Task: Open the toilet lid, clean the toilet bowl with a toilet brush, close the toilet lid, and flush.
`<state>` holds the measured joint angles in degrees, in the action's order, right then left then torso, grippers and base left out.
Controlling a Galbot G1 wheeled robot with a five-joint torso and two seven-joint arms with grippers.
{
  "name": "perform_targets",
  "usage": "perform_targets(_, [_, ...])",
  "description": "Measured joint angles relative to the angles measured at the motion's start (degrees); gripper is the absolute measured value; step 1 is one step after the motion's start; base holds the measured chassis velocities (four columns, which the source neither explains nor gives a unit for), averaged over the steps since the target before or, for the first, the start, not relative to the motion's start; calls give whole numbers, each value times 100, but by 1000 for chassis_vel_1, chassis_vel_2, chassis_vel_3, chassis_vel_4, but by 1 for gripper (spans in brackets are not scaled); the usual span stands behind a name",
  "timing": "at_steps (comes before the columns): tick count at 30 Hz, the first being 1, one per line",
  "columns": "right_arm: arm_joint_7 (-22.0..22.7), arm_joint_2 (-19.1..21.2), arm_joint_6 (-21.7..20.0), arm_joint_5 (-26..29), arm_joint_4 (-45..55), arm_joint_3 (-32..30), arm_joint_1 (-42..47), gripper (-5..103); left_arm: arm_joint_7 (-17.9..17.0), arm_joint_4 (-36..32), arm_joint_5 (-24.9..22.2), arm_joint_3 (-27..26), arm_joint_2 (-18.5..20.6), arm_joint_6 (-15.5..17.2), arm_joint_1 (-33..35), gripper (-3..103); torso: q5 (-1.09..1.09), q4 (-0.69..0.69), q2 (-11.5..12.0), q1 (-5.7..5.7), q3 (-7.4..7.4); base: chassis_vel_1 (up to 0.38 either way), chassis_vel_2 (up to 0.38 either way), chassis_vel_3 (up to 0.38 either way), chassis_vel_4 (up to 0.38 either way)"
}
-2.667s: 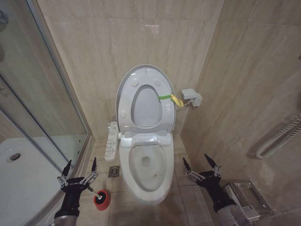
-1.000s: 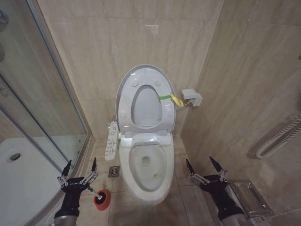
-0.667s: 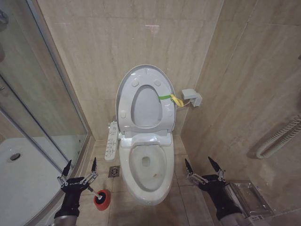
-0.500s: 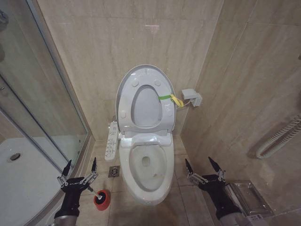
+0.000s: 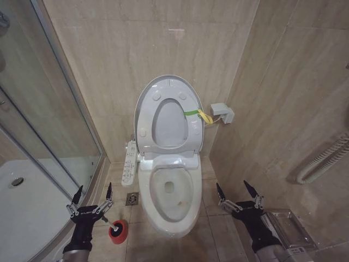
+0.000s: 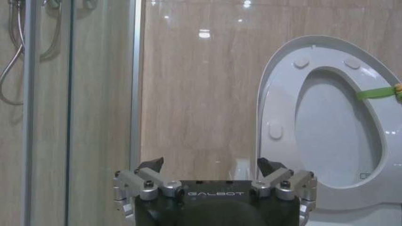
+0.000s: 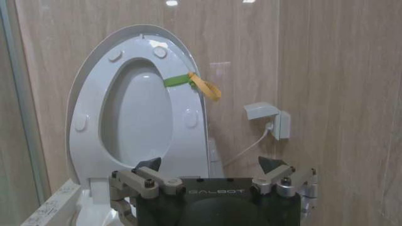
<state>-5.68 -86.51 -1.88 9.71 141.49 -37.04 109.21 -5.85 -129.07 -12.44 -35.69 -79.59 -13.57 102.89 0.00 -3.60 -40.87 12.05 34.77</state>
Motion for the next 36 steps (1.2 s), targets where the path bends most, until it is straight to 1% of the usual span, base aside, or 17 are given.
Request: perform_targets(36, [-7, 0, 9, -1, 4, -3, 1, 100, 0, 0, 0, 0, 0, 0, 0, 100, 0, 0, 0, 0, 0, 0, 0, 0, 0])
